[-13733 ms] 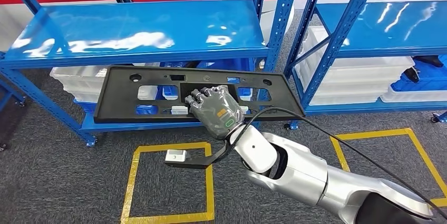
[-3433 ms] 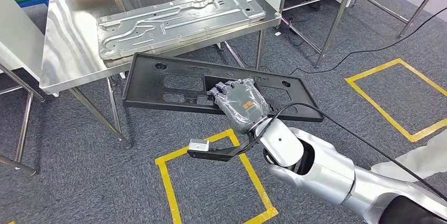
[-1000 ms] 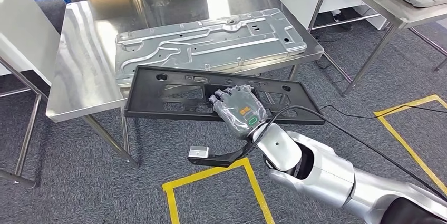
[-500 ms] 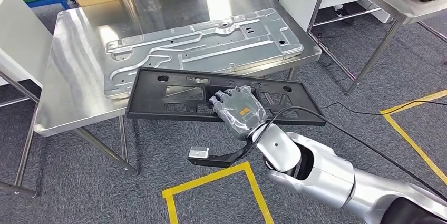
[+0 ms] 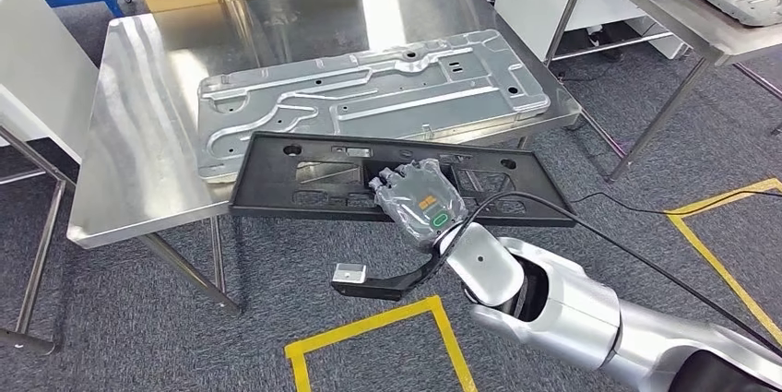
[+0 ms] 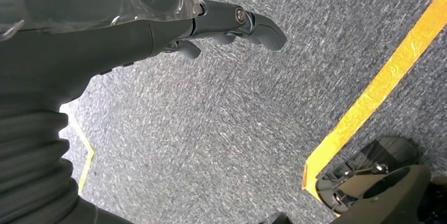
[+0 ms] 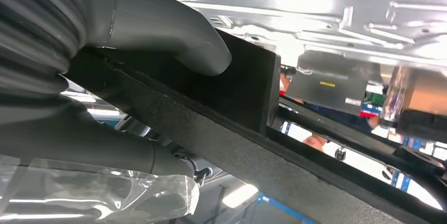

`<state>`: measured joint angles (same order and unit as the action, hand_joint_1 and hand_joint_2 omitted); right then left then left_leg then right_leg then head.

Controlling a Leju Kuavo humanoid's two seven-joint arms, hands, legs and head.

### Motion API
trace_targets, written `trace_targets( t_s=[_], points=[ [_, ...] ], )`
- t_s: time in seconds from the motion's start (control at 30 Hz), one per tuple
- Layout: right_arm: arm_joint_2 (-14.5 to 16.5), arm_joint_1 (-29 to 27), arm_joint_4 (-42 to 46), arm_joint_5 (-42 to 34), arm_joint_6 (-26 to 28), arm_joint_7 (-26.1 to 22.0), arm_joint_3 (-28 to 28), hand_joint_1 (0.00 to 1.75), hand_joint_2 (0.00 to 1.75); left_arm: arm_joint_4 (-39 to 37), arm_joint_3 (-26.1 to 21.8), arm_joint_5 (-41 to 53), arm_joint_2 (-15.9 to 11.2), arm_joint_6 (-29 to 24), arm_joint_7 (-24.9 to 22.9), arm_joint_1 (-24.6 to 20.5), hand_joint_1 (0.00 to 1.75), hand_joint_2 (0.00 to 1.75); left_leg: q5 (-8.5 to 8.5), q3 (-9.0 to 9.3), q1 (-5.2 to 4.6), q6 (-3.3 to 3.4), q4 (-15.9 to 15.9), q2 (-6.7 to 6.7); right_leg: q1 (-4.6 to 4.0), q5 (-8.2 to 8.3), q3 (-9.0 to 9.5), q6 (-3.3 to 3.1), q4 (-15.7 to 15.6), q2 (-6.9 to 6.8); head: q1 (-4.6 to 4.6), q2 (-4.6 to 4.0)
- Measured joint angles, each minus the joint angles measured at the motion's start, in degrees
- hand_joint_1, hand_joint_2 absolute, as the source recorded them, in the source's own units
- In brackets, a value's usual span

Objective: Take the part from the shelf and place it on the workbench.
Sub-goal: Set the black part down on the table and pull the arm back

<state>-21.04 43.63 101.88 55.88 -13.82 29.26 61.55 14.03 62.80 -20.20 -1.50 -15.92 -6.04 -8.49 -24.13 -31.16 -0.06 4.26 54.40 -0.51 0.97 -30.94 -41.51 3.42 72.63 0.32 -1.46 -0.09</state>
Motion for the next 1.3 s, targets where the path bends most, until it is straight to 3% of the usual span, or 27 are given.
trace_targets(
  t_s=[0.03,0.1,0.13,0.2,0.3,0.33,0.4,0.47,0.5,0.53,0.6,0.67,0.77,0.83,0.87,0.93,0.97,1.0,1.03,1.1,1.13,1.2,1.3],
  points=[
    [-0.13,-0.06,0.01,0.0,-0.14,0.01,0.11,1.75,1.75,0.0,0.01,0.02,0.03,0.01,-0.04,0.03,0.0,1.75,-0.4,0.56,0.0,-0.09,0.01,-0.1,0.0,2.42,0.62,-0.07,-2.58,-0.01,0.01,0.0],
    [-0.39,-0.03,0.04,0.01,-0.31,0.03,0.28,1.75,1.75,0.0,0.02,0.04,0.15,0.01,-0.11,0.0,0.0,1.75,-1.38,1.54,-0.18,-0.51,0.14,-0.28,-0.08,7.47,3.71,-0.34,-10.95,-0.04,0.03,0.0],
    [-0.48,-0.03,0.07,-0.01,-0.36,0.01,0.32,1.75,1.75,0.0,0.02,0.05,0.21,0.01,-0.12,-0.08,0.0,1.75,-1.81,1.82,-0.32,-0.77,0.22,-0.33,-0.1,8.72,5.0,-0.53,-14.13,-0.04,0.02,0.0],
    [-0.56,-0.09,0.11,-0.03,-0.37,-0.09,0.45,1.75,1.75,0.0,0.02,0.04,0.3,-0.01,-0.12,-0.24,0.0,1.75,-2.41,1.99,-0.57,-1.29,0.29,-0.33,-0.26,8.72,6.0,-0.97,-16.61,0.04,-0.02,0.0],
    [-0.62,-0.23,0.12,-0.03,-0.32,-0.24,0.57,1.75,1.75,0.0,0.02,-0.03,0.28,-0.07,-0.12,-0.31,0.0,1.75,-3.58,1.49,-0.35,-2.15,1.51,-0.17,-0.04,8.15,6.26,-1.91,-16.79,0.11,-0.04,0.01],
    [-0.63,-0.23,0.13,-0.01,-0.28,-0.3,0.59,1.75,1.75,0.0,0.02,-0.05,0.27,-0.08,-0.12,-0.32,0.0,1.75,-4.64,0.36,-0.21,-2.54,3.75,-0.11,0.1,7.97,6.48,-2.19,-16.85,0.09,-0.07,0.01],
    [-0.62,-0.34,0.12,0.01,-0.24,-0.44,0.69,1.75,1.75,0.0,0.01,-0.1,0.25,-0.13,-0.12,-0.23,0.0,1.75,-7.47,-4.19,0.08,-3.22,11.75,-0.01,0.14,7.51,6.87,-2.54,-16.85,0.06,-0.16,0.01],
    [-0.62,-0.67,0.11,0.02,-0.25,-0.53,0.81,1.75,1.75,0.0,0.01,-0.14,0.22,-0.17,-0.12,0.08,0.0,1.75,-8.35,-8.67,0.24,-3.53,18.03,0.0,0.13,6.95,7.39,-2.55,-16.85,0.11,-0.16,0.01],
    [-0.62,-0.85,0.11,0.03,-0.26,-0.54,0.86,1.75,1.75,0.0,0.02,-0.13,0.22,-0.17,-0.12,0.25,0.0,1.75,-7.08,-9.47,0.26,-3.54,17.98,0.0,0.14,6.61,7.83,-2.5,-16.85,0.17,-0.16,0.0],
    [-0.62,-0.96,0.11,0.04,-0.27,-0.55,0.91,1.75,1.75,0.0,0.02,-0.09,0.21,-0.19,-0.13,0.38,0.0,1.75,-4.69,-9.03,0.27,-3.45,15.46,0.01,0.14,6.22,8.39,-2.41,-16.85,0.22,-0.17,0.0],
    [-0.63,-1.0,0.11,0.1,-0.32,-0.56,0.96,1.75,1.75,0.0,0.02,-0.03,0.2,-0.21,-0.13,0.52,0.0,1.75,0.63,-6.16,0.16,-3.0,7.11,0.0,0.06,5.39,9.62,-2.07,-16.91,0.3,-0.16,0.0],
    [-0.64,-0.95,0.11,0.15,-0.41,-0.6,0.98,1.75,1.75,0.0,0.02,-0.02,0.19,-0.24,-0.14,0.5,0.0,1.75,2.53,-4.01,-0.14,-2.36,1.86,0.01,-0.13,4.8,10.16,-1.6,-16.99,0.38,-0.15,0.0],
    [-0.64,-0.91,0.12,0.17,-0.57,-0.7,1.0,1.75,1.75,0.0,0.02,0.01,0.24,-0.25,-0.16,0.51,0.0,1.75,1.98,-3.35,-0.28,-1.4,0.93,-0.02,-0.11,4.24,10.37,-0.76,-17.12,0.37,-0.15,0.01],
    [-0.69,-0.83,0.14,0.24,-0.65,-0.72,0.99,1.75,1.75,0.0,0.02,0.04,0.3,-0.26,-0.15,0.53,0.0,1.75,1.75,-2.53,-0.08,-0.65,0.46,-0.04,-0.02,2.85,9.58,-0.2,-14.63,0.21,-0.11,0.01],
    [-0.72,-0.82,0.15,0.32,-0.75,-0.73,0.99,1.75,1.75,0.0,0.02,0.06,0.34,-0.26,-0.14,0.51,0.0,1.75,1.58,-2.12,-0.01,-0.3,0.3,-0.03,0.02,1.49,8.08,-0.03,-11.52,0.13,-0.09,0.01],
    [-0.78,-0.98,0.15,0.48,-1.09,-0.74,1.03,1.75,1.75,0.0,0.02,0.05,0.37,-0.25,-0.14,0.47,0.0,1.75,1.05,-1.54,-0.08,0.16,0.27,-0.01,-0.01,-1.29,3.22,0.16,-3.21,0.1,-0.04,0.0],
    [-0.8,-1.17,0.15,0.51,-1.26,-0.74,1.07,1.75,1.75,0.0,0.02,0.05,0.38,-0.24,-0.15,0.52,0.0,1.75,0.74,-1.2,-0.12,0.25,0.28,-0.03,0.0,-1.63,1.18,0.19,-0.39,0.1,-0.04,0.0],
    [-0.81,-1.35,0.15,0.53,-1.38,-0.74,1.09,1.75,1.75,0.0,0.02,0.04,0.38,-0.22,-0.15,0.58,0.0,1.75,0.39,-0.77,-0.15,0.24,0.28,-0.1,0.0,-0.77,0.13,0.18,0.36,0.09,-0.04,0.0],
    [-0.84,-1.45,0.15,0.55,-1.45,-0.74,1.11,1.75,1.75,0.0,0.02,0.04,0.39,-0.21,-0.16,0.63,0.0,1.75,0.0,-0.23,-0.15,0.16,0.29,-0.19,0.0,1.25,0.32,0.11,-1.37,0.08,-0.03,0.0],
    [-0.9,-1.49,0.15,0.59,-1.5,-0.74,1.11,1.75,1.75,0.0,0.02,0.04,0.44,-0.21,-0.16,0.65,0.0,1.75,-0.89,0.95,-0.18,-0.19,0.3,-0.38,-0.02,6.42,3.33,-0.15,-9.44,0.02,-0.02,0.0],
    [-0.95,-1.44,0.15,0.61,-1.52,-0.74,1.12,1.75,1.75,0.0,0.02,0.05,0.46,-0.21,-0.16,0.61,0.0,1.75,-1.35,1.32,-0.31,-0.47,0.39,-0.43,-0.08,7.97,4.88,-0.36,-13.18,0.01,-0.02,0.0],
    [-1.0,-1.41,0.16,0.62,-1.54,-0.8,1.14,1.75,1.75,0.0,0.02,0.09,0.49,-0.21,-0.19,0.49,0.0,1.75,-1.97,1.55,-0.52,-1.01,0.39,-0.42,-0.26,8.47,6.26,-0.89,-16.5,0.04,-0.05,0.01],
    [-1.08,-1.46,0.19,0.64,-1.52,-0.89,1.14,1.75,1.75,0.0,0.02,0.16,0.39,-0.21,-0.27,0.41,0.0,1.75,-2.82,1.51,-0.54,-1.87,0.76,-0.32,-0.18,7.84,6.63,-1.84,-16.82,0.09,-0.1,0.01]
  ],
)
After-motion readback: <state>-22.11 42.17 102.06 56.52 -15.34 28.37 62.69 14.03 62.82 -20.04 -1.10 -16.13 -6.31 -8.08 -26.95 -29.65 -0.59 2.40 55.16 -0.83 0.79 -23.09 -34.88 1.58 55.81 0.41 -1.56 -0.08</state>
